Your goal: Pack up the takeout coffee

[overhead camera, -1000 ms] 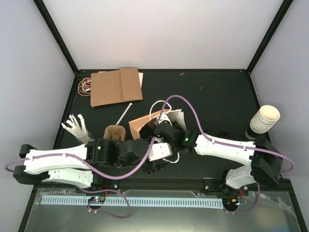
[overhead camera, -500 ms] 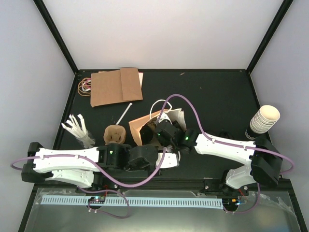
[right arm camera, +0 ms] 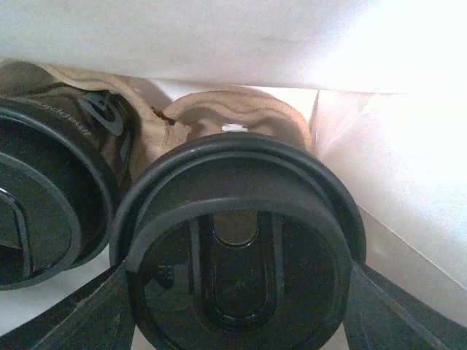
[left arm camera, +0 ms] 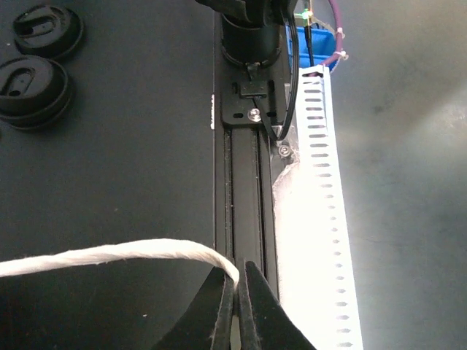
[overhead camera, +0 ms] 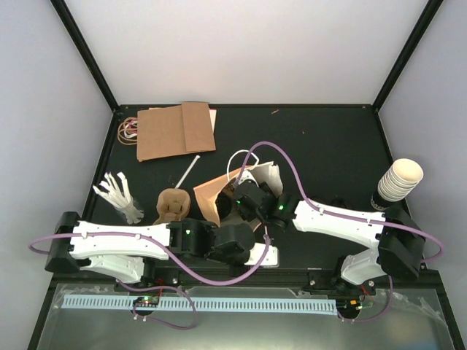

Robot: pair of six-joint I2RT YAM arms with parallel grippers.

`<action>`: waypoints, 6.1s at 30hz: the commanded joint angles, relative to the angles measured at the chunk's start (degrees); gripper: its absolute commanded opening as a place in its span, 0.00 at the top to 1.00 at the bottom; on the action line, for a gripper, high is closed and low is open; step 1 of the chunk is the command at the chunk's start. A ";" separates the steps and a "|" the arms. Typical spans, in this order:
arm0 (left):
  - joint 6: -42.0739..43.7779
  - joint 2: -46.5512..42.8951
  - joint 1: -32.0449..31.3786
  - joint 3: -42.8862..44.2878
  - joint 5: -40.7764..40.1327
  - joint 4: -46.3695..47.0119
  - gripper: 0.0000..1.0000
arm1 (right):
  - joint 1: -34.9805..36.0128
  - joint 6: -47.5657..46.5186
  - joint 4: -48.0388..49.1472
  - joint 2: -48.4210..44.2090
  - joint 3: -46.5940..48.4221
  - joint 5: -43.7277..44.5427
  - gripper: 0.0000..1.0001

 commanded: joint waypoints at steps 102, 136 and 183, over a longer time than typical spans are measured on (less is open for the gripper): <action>-16.04 28.96 67.39 16.89 31.79 -6.27 0.26 | 8.07 -6.32 21.02 -7.09 -21.73 15.43 0.72; -16.91 39.76 64.14 10.24 43.76 0.00 0.75 | 15.66 -11.59 24.31 -2.42 -20.54 15.86 0.75; -15.71 35.19 60.42 8.49 49.32 -1.51 0.99 | 4.60 -6.52 22.06 3.38 -20.01 -4.90 0.79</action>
